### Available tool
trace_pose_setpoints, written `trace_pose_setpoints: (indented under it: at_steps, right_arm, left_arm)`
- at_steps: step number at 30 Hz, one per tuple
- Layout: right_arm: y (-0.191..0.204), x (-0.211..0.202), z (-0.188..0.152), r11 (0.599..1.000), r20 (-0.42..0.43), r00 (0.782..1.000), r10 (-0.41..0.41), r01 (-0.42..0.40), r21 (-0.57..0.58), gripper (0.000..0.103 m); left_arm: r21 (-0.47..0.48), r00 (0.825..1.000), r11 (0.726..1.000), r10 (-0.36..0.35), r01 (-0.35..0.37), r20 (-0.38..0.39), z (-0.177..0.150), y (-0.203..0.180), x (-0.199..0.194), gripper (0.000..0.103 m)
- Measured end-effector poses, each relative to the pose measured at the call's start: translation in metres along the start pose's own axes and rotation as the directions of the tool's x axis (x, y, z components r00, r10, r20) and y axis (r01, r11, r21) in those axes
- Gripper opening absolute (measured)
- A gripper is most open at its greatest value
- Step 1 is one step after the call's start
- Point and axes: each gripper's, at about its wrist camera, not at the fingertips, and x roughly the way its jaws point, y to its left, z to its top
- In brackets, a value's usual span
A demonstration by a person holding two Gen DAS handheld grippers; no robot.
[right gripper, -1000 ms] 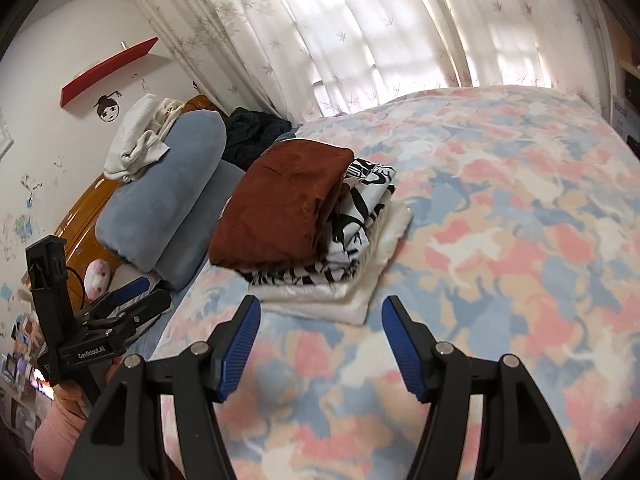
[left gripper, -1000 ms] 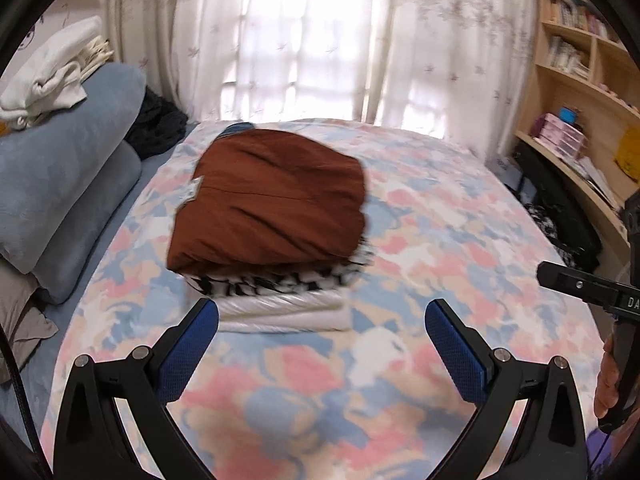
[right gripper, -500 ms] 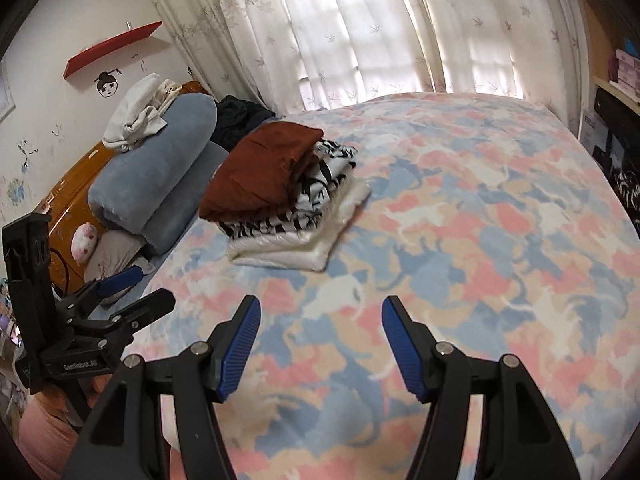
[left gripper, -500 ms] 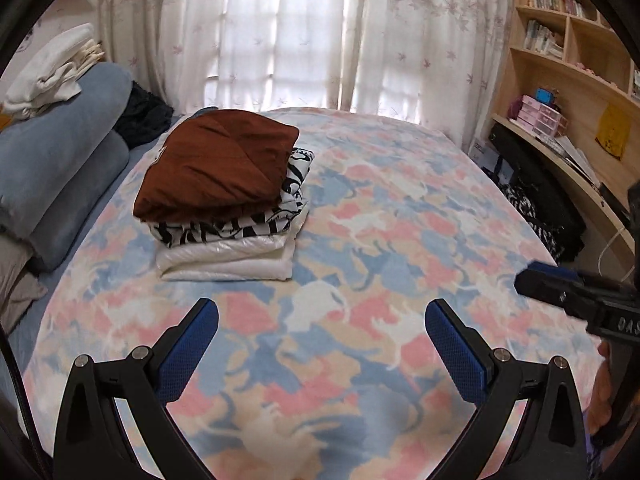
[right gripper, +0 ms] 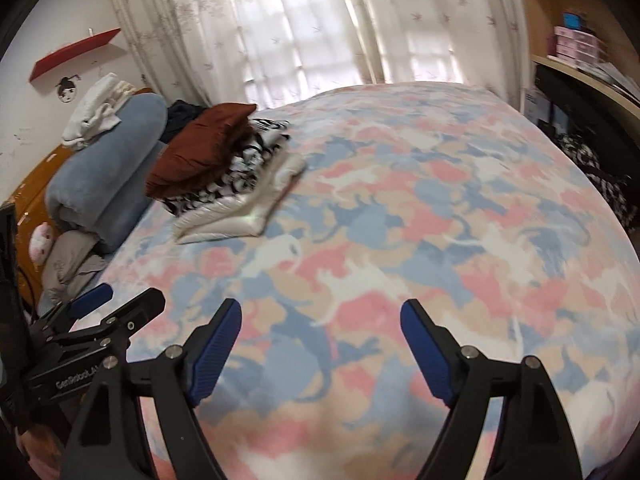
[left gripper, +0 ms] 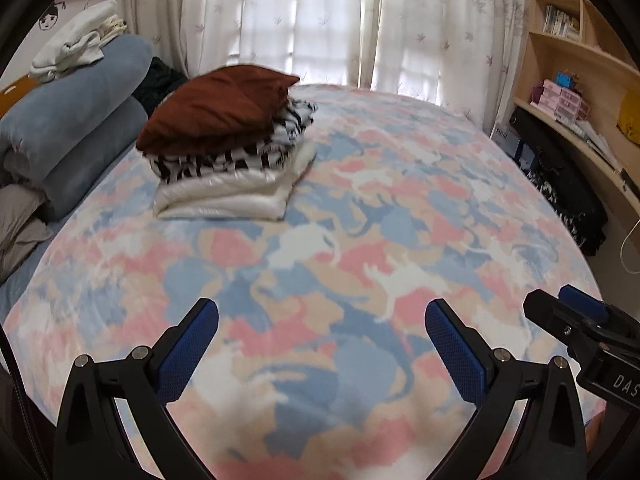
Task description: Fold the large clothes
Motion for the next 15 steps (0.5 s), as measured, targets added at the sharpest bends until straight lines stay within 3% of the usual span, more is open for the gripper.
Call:
trace_pose_setpoints:
  at_steps: [6,15]
  right_arm:
    - [-0.009,0.001,-0.018,0.999,-0.015,0.999,-0.029,0.029,0.034,0.085]
    - [-0.011,-0.01,-0.025,0.999,0.005,0.999,-0.045,0.044,0.027,0.085]
  left_arm:
    - [-0.001,1.0,1.0,0.005,-0.005,-0.005,-0.016,-0.014,-0.002,0.102]
    - [0.005,1.0,1.0,0.014,-0.014,0.026,-0.016,-0.022,-0.013,0.102]
